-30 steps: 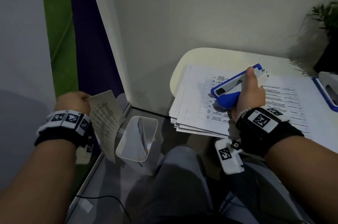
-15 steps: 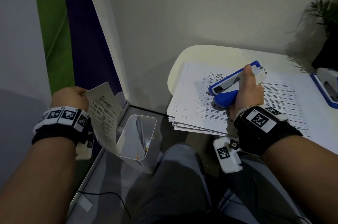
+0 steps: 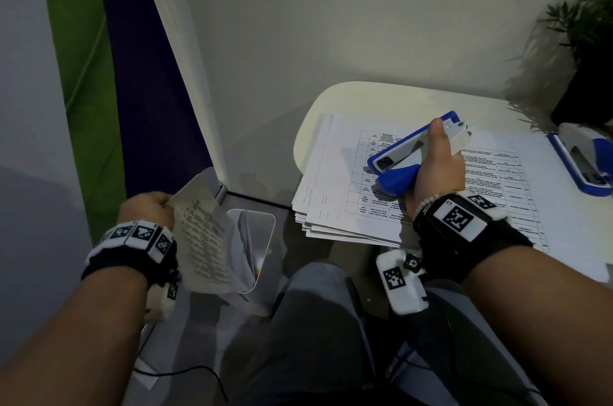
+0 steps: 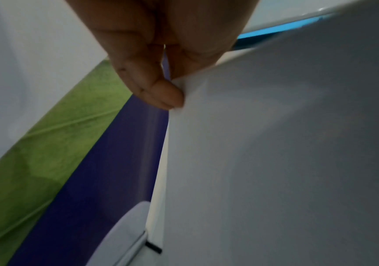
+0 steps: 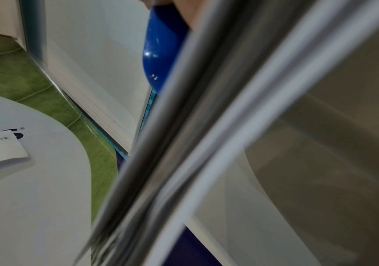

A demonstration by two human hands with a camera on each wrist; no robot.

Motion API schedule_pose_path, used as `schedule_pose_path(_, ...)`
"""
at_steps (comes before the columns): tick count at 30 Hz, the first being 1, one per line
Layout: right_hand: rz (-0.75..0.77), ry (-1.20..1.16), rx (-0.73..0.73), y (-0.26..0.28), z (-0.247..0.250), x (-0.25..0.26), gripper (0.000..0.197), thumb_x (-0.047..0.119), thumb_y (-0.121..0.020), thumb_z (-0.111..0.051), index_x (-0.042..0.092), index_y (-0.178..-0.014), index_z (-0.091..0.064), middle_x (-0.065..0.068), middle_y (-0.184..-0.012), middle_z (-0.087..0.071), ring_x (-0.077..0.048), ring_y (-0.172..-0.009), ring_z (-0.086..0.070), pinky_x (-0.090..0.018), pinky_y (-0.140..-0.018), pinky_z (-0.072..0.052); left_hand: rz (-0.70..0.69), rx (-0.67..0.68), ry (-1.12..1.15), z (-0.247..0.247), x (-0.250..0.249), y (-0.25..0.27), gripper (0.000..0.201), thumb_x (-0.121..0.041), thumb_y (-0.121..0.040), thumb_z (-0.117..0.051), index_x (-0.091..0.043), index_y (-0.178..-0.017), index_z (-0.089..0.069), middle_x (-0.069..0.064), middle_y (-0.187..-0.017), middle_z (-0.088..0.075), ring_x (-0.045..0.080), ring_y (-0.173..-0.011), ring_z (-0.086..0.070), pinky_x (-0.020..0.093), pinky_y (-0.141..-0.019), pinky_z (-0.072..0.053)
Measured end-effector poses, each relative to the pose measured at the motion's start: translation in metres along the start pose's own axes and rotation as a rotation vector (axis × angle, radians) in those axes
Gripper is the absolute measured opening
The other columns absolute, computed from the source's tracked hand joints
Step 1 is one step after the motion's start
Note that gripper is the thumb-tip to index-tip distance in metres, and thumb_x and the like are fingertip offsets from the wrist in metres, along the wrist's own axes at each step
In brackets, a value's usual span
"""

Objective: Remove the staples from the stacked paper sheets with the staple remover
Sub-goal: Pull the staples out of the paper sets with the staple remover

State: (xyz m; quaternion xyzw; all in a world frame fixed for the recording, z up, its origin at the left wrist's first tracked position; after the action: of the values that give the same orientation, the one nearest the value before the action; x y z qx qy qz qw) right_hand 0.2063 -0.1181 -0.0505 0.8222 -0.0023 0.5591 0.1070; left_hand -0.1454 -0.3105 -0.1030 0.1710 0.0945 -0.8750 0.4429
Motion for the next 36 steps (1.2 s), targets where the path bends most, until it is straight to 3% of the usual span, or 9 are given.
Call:
schedule_pose_path(4, 0.011, 0.021, 0.001, 0.001, 0.001, 0.001, 0.017, 0.039, -0.094, -0.053, 0.026, -0.083, -0.052, 0.008, -0.073, -0.054, -0.007, -0.065, -0.055, -0.029, -0.072, -0.048, 0.025, 0.122, 0.005, -0.019, -0.011, 0.010, 0.036, -0.022, -0.092, -0.054, -0.007, -0.126, -0.057, 0.017, -0.121, -0.061, 0.034, -0.106, -0.058, 0.030, -0.080, -0.042)
schedule_pose_path(7, -0.011, 0.002, 0.002, 0.001, 0.001, 0.001, 0.017, 0.038, -0.094, -0.053, 0.025, -0.084, -0.051, 0.007, -0.073, -0.052, -0.005, -0.063, -0.054, -0.026, -0.066, -0.049, -0.057, 0.105, 0.083, -0.016, -0.042, 0.013, 0.042, -0.027, -0.090, -0.058, -0.012, -0.129, -0.055, 0.012, -0.128, -0.057, 0.029, -0.112, -0.056, 0.033, -0.092, -0.042)
schedule_pose_path(11, -0.024, 0.016, 0.017, 0.003, 0.000, 0.002, 0.017, 0.039, -0.094, -0.053, 0.026, -0.084, -0.051, 0.007, -0.073, -0.050, -0.006, -0.061, -0.052, -0.020, -0.056, -0.046, -0.245, 0.062, 0.360, 0.005, -0.113, 0.031, 0.028, -0.026, -0.089, -0.060, -0.016, -0.114, -0.066, 0.001, -0.109, -0.067, 0.010, -0.091, -0.058, 0.023, -0.089, -0.042)
schedule_pose_path(14, -0.028, 0.010, 0.025, 0.003, 0.001, 0.001, 0.016, 0.038, -0.094, -0.053, 0.026, -0.084, -0.052, 0.007, -0.073, -0.051, -0.007, -0.062, -0.051, -0.023, -0.059, -0.045, -0.302, 0.203, 0.444, 0.004, -0.157, 0.053, 0.024, -0.034, -0.087, -0.061, -0.021, -0.106, -0.068, -0.004, -0.097, -0.067, 0.015, -0.091, -0.063, 0.033, -0.091, -0.048)
schedule_pose_path(17, -0.032, 0.020, 0.034, 0.002, -0.001, 0.002, 0.015, 0.039, -0.093, -0.055, 0.026, -0.085, -0.053, 0.006, -0.074, -0.054, -0.010, -0.065, -0.054, -0.030, -0.069, -0.047, -0.369, 0.312, 0.261, -0.005, -0.182, 0.071, 0.033, -0.047, -0.081, -0.065, -0.025, -0.106, -0.065, -0.010, -0.095, -0.059, 0.010, -0.090, -0.057, 0.024, -0.081, -0.043)
schedule_pose_path(21, -0.074, 0.023, 0.042, 0.000, -0.004, 0.002, 0.014, 0.041, -0.091, -0.057, 0.027, -0.091, -0.055, 0.005, -0.080, -0.058, -0.015, -0.073, -0.059, -0.038, -0.079, -0.052, -0.471, 0.292, 0.030, -0.006, -0.196, 0.083, 0.052, -0.054, -0.074, -0.069, -0.026, -0.117, -0.058, -0.008, -0.103, -0.044, 0.011, -0.100, -0.051, 0.025, -0.080, -0.039)
schedule_pose_path(29, -0.099, 0.019, 0.038, 0.000, -0.001, 0.003, 0.016, 0.041, -0.092, -0.056, 0.027, -0.086, -0.053, 0.005, -0.078, -0.057, -0.014, -0.072, -0.058, -0.041, -0.084, -0.053, -0.459, 0.328, -0.135, -0.012, -0.200, 0.094, 0.076, -0.068, -0.065, -0.066, -0.022, -0.123, -0.050, -0.003, -0.118, -0.051, 0.016, -0.103, -0.052, 0.033, -0.087, -0.047)
schedule_pose_path(34, -0.105, 0.033, 0.051, 0.000, -0.001, 0.002, 0.017, 0.042, -0.092, -0.056, 0.026, -0.087, -0.053, 0.004, -0.080, -0.057, -0.016, -0.073, -0.059, -0.041, -0.083, -0.053, -0.392, 0.354, -0.074, -0.013, -0.201, 0.092, 0.071, -0.062, -0.060, -0.075, -0.023, -0.114, -0.051, -0.004, -0.113, -0.051, 0.017, -0.104, -0.051, 0.036, -0.090, -0.047)
schedule_pose_path(36, -0.093, 0.047, 0.055, 0.000, -0.001, 0.002, 0.018, 0.042, -0.092, -0.055, 0.025, -0.086, -0.053, 0.004, -0.079, -0.058, -0.015, -0.072, -0.058, -0.037, -0.078, -0.053, -0.402, 0.358, -0.047, -0.011, -0.207, 0.095, 0.058, -0.055, -0.062, -0.078, -0.024, -0.105, -0.051, -0.006, -0.104, -0.049, 0.017, -0.101, -0.050, 0.034, -0.088, -0.046)
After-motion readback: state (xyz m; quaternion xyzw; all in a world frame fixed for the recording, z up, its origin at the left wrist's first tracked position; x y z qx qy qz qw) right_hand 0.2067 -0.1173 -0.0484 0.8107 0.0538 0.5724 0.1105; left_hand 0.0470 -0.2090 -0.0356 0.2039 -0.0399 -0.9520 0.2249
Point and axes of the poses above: each hand's wrist, its own y-axis away from the middle knuckle, its own z-axis out of the back of the hand, x = y × z, the point moved 4 cm from there along -y, towards the middle knuckle
